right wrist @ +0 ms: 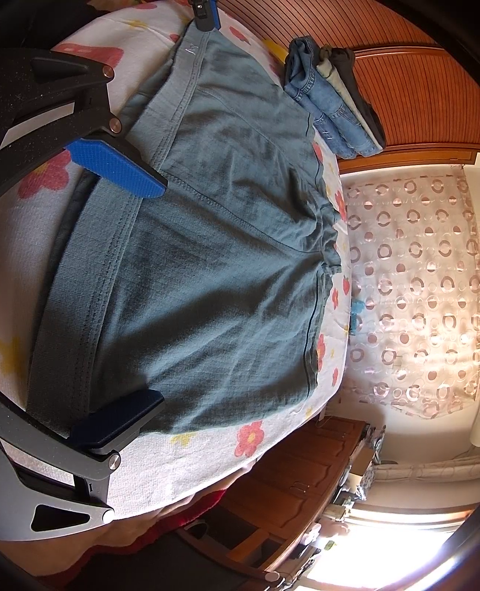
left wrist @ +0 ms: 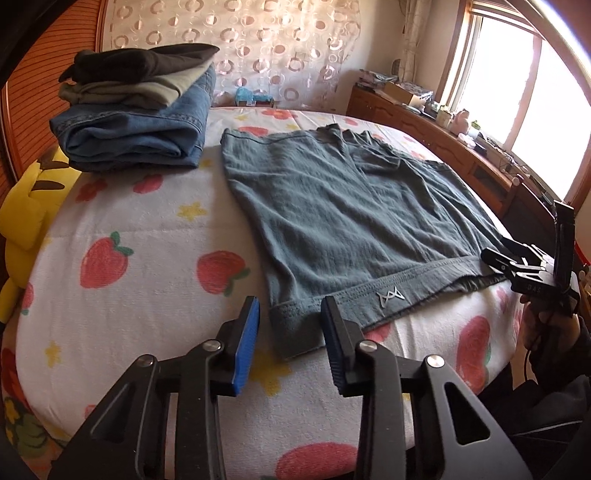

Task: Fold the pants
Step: 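Move the left gripper to the leg hem and close on it, then lift the held leg with the left gripper, fold it over the other leg, release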

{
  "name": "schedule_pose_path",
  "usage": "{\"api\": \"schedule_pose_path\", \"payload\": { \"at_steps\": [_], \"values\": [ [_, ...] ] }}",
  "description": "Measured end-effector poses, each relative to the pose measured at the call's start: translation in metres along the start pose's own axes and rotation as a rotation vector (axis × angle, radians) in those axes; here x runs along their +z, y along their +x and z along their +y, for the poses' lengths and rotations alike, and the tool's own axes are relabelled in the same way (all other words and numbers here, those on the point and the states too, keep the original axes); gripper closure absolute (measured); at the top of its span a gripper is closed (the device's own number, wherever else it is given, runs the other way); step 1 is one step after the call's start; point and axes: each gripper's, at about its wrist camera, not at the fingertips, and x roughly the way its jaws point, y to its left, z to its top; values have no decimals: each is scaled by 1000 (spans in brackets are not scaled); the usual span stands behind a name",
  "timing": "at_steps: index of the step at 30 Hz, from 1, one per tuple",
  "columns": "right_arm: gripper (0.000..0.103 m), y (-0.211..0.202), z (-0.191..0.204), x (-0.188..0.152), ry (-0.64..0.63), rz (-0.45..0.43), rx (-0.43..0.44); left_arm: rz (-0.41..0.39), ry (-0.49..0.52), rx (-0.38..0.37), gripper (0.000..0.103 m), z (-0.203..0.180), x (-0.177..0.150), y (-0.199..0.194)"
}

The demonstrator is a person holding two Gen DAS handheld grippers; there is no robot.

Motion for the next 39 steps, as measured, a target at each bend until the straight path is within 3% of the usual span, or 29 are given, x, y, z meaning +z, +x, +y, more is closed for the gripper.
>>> {"api": "schedule_pose_path", "payload": {
  "at_steps": [14, 18, 21, 24, 39],
  "values": [
    [0, 10, 3, 10, -3, -2, -2, 7, 14, 14, 67, -2, 0, 2],
    [0, 11, 3, 10, -4, -1, -1, 6, 10, -2, 90, -1, 2, 2],
    [0, 12, 3, 12, 2, 18, 2, -9, -3, -38, 93, 1, 8, -5],
    [0, 14, 3, 19, 4, 54, 13, -35, 17, -54, 94, -5, 15, -14],
    [1, 0, -13, 26, 37, -1, 32, -92, 124, -173, 94, -55, 72, -8]
  ]
}}
